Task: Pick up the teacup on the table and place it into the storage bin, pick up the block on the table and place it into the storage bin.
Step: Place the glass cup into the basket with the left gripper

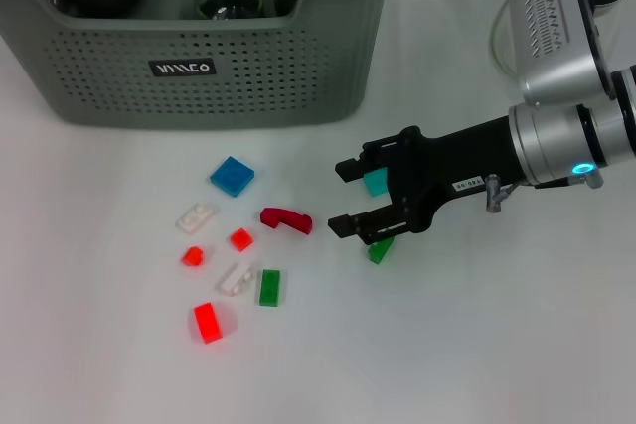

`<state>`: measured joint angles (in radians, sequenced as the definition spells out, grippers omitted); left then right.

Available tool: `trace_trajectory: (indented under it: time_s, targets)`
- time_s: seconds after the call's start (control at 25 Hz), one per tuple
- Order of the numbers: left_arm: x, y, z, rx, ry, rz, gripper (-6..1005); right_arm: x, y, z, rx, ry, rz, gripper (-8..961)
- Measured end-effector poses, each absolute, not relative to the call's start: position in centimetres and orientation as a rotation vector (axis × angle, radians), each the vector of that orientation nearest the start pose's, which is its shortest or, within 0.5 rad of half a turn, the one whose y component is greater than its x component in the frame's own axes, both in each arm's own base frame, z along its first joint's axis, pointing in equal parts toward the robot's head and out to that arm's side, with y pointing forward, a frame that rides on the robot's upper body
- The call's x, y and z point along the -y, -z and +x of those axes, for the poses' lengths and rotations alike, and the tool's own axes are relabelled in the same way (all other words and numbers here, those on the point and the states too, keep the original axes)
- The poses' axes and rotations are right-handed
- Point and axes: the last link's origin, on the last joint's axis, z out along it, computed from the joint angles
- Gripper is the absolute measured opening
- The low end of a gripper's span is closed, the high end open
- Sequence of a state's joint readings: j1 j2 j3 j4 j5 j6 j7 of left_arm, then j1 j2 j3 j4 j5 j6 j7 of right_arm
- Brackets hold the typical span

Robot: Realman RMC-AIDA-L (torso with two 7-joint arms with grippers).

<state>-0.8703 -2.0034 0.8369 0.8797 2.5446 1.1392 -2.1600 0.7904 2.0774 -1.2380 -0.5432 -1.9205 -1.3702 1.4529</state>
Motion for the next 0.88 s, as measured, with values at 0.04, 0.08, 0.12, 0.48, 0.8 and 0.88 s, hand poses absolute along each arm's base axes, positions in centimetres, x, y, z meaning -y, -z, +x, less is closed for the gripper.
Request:
trace_trajectory:
  time_s: [0.04,0.08,0.12,0.48,0.8,0.88]
  targets:
    - [-46.6,-5.8,-19.5,0.797,-0.017,-2.359,158,-35.3,8.1,17.9,-0.276,-0.309,-3.149,761]
    - [-46.7,-5.7,-19.5,0.796,-0.024,-2.357,160,-35.3,8.1,17.8,-0.273,-0.309,-3.149,761]
    - [-46.7,-5.5,-19.6,0.797,-0.037,-2.355,162,-35.3,8.1,17.8,-0.272,-0.309,-3.15,761]
    - [-46.6,-4.1,-19.5,0.783,-0.086,-2.358,195,-35.3,8.0,18.0,-0.275,-0.305,-3.148,761]
    - [-46.4,-7.3,-18.7,0.81,0.025,-2.281,502,-35.2,7.8,18.2,-0.282,-0.302,-3.153,760]
    - [-45.5,-9.5,-18.2,0.821,0.138,-2.256,547,-35.2,7.7,18.3,-0.284,-0.303,-3.157,760]
